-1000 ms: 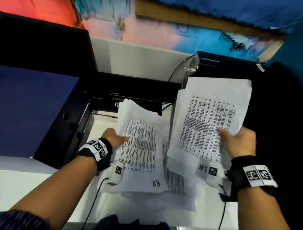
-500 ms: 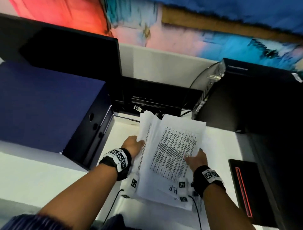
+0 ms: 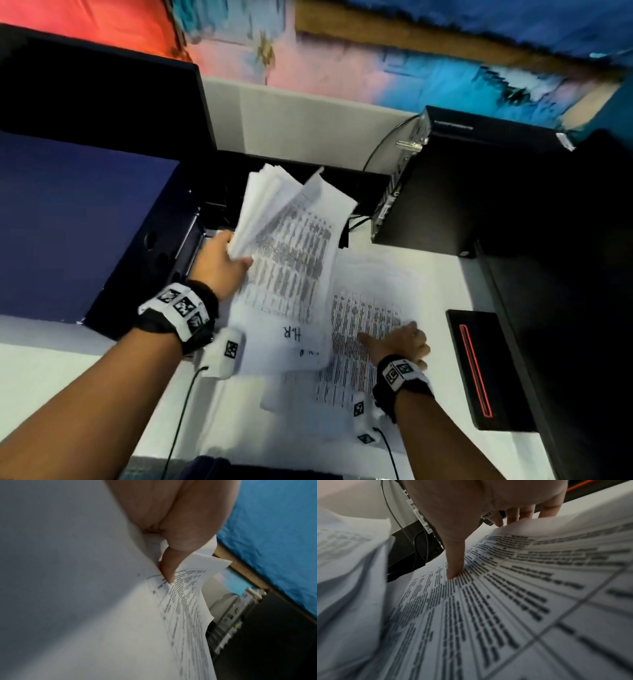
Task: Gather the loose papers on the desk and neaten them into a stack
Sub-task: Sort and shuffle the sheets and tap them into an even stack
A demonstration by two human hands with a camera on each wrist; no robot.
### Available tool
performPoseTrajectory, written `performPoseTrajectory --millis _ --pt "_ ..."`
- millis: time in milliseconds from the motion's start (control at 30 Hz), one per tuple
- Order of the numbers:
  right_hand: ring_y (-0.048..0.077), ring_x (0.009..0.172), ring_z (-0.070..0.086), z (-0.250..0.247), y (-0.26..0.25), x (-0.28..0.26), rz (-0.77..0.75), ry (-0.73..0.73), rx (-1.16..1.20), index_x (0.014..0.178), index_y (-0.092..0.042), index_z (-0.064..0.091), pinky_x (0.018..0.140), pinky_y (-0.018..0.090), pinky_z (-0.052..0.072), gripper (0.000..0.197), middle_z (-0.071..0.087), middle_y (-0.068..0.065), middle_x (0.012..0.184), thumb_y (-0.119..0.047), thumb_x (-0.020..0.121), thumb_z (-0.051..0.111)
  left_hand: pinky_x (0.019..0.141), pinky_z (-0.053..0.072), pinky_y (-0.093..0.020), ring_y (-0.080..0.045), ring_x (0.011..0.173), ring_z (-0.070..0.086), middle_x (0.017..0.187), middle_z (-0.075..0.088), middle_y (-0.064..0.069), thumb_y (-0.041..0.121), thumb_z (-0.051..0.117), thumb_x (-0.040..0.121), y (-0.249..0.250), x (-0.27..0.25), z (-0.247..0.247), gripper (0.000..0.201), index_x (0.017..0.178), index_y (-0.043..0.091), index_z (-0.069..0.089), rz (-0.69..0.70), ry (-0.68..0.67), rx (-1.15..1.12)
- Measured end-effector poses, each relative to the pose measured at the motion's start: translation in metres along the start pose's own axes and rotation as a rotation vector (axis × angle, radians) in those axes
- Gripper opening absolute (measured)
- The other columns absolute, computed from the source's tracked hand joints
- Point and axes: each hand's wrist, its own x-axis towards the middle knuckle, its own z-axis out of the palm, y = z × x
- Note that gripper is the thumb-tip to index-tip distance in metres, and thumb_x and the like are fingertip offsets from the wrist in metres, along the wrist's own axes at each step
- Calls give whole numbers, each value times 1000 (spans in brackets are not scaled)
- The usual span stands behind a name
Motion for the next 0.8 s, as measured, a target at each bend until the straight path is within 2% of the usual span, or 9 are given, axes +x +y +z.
performPoseTrajectory --millis 100,233,333,400,500,567,633,700,800 --pt "35 133 33 0 -4 4 -53 20 -19 152 -15 14 104 54 33 127 32 10 150 -58 55 85 46 46 -22 -19 58 61 87 68 -10 7 71 87 11 3 -26 25 105 17 57 21 66 -53" --pt "33 135 35 -2 -13 7 -161 14 -69 153 -16 12 106 52 32 121 34 8 150 -51 63 84 43 40 -12 -10 61 60 82 63 0 9 71 88 16 1 -41 23 105 12 57 36 111 -41" --pt "32 129 41 -4 -18 5 -220 69 -40 145 -15 29 103 51 38 103 40 7 143 -43 64 86 51 49 -21 -20 71 67 88 68 -5 10 72 88 12 -3 -42 26 110 13 59 13 103 -125" --pt "30 125 43 -3 -18 2 -286 105 -65 138 -14 38 100 50 43 91 41 5 140 -43 66 85 47 49 -23 -20 69 65 87 68 -6 9 71 88 11 -7 -42 26 111 13 59 -1 104 -173" --pt "31 132 39 4 -20 -1 -289 30 -67 146 -11 29 104 50 41 102 38 9 146 -47 66 83 41 46 -20 -18 63 60 83 65 -6 7 69 89 10 -11 -42 24 109 14 58 -14 127 -218" --pt "33 136 34 4 -24 1 -270 -24 -102 151 -9 21 105 51 38 112 34 11 149 -50 66 83 48 48 -26 -19 64 61 84 67 -7 8 70 89 8 -12 -43 25 110 15 59 -18 121 -223" --pt "34 135 37 0 -30 4 -232 -77 -126 151 -6 20 105 50 38 119 36 13 147 -51 62 86 50 47 -25 -17 63 61 83 66 -5 8 71 88 6 -12 -45 25 110 16 59 -28 125 -237" --pt "34 131 45 -3 -34 7 -205 -123 -114 146 -3 29 105 48 43 116 44 15 143 -52 58 88 54 49 -26 -16 65 60 84 66 -4 7 70 88 5 -12 -45 26 111 15 59 -34 118 -258" --pt "35 121 56 -9 -35 6 -185 -172 -62 133 0 43 98 46 50 99 57 17 132 -47 59 89 72 55 -38 -17 70 61 86 66 -1 9 71 88 8 -13 -46 30 115 15 59 -40 107 -268"
